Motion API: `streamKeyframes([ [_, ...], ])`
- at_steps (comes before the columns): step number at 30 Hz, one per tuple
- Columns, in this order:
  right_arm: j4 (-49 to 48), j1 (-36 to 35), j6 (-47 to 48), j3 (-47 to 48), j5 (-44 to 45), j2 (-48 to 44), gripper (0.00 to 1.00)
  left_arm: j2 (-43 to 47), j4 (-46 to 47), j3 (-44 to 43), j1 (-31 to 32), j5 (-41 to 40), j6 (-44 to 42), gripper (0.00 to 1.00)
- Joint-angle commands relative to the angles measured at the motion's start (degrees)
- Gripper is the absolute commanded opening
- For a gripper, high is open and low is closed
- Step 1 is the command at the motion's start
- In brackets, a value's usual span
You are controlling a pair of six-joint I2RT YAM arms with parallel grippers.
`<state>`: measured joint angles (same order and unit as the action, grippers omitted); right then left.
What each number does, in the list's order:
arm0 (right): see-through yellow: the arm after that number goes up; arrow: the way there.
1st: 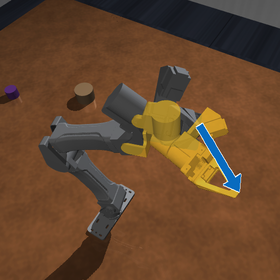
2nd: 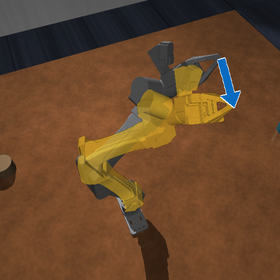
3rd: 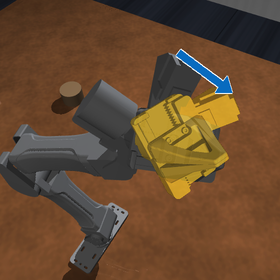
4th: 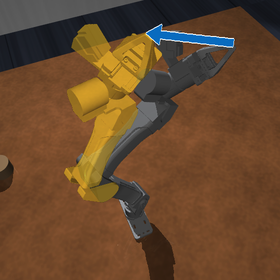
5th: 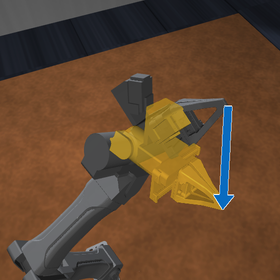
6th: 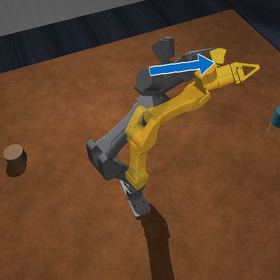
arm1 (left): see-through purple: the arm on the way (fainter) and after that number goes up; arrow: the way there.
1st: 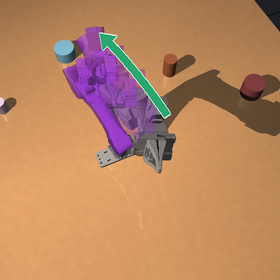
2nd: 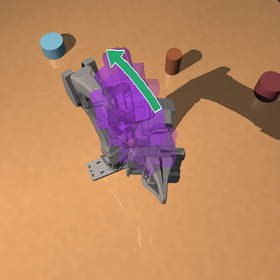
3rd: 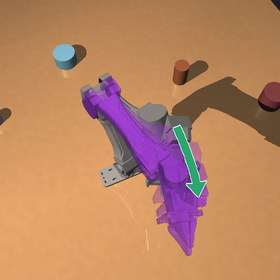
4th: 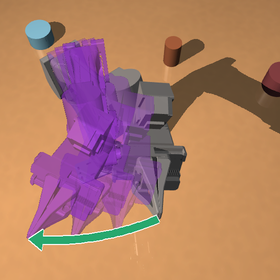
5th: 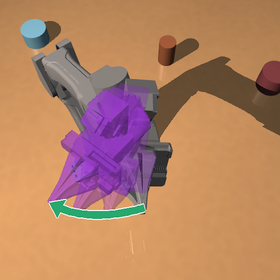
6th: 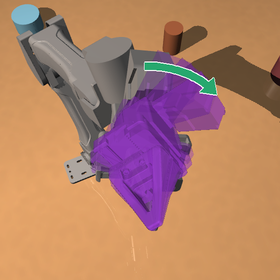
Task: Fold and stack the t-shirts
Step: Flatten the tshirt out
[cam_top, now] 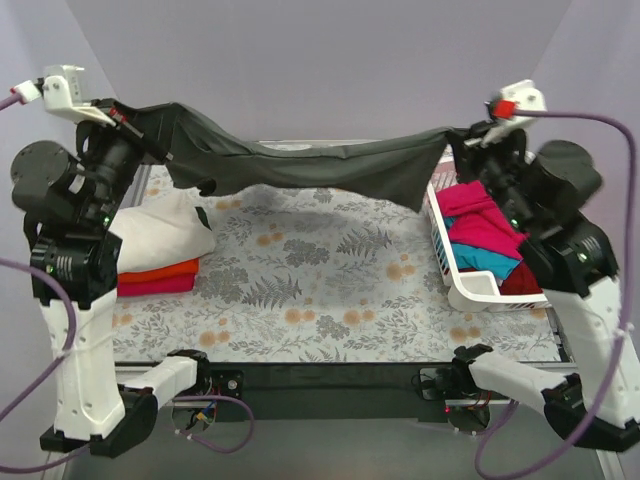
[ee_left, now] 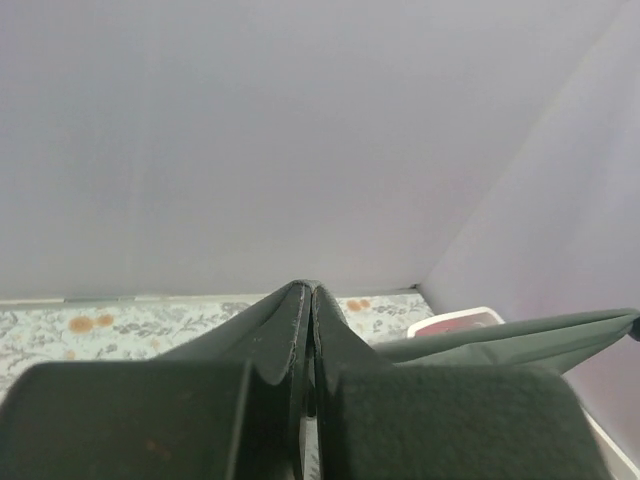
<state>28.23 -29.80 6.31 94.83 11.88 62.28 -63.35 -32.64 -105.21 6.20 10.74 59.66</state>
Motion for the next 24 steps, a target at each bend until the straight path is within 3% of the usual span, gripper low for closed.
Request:
streamKeyframes([
  [1,0.1,-0.1,-1.4,2.8,-2.0,-5.7,0.01,2.5,-3.7,-2.9,0.0,4.0,0.2,0.0],
  [6,3.0,-0.1,-1.2,8.2,-1.7,-8.5,0.01,2.3,-6.5,-10.4,0.0,6.7,0.1,0.0],
  [13,3.3,-0.1,-1.0,7.6,-0.2,-6.7,0.01,1.0,-4.8,-7.0,0.0,8.2,0.4,0.0],
  [20,-0.9,-0.2,-1.1,3.5,1.6,4.2,0.01,-12.2,-3.1,-4.1,0.0,10.0,-0.2,0.0],
  [24,-4.0,0.4,0.2,7.5,3.3,14.8,0.01,-22.6,-2.6,-8.9,0.0,8.0,-1.0,0.0],
])
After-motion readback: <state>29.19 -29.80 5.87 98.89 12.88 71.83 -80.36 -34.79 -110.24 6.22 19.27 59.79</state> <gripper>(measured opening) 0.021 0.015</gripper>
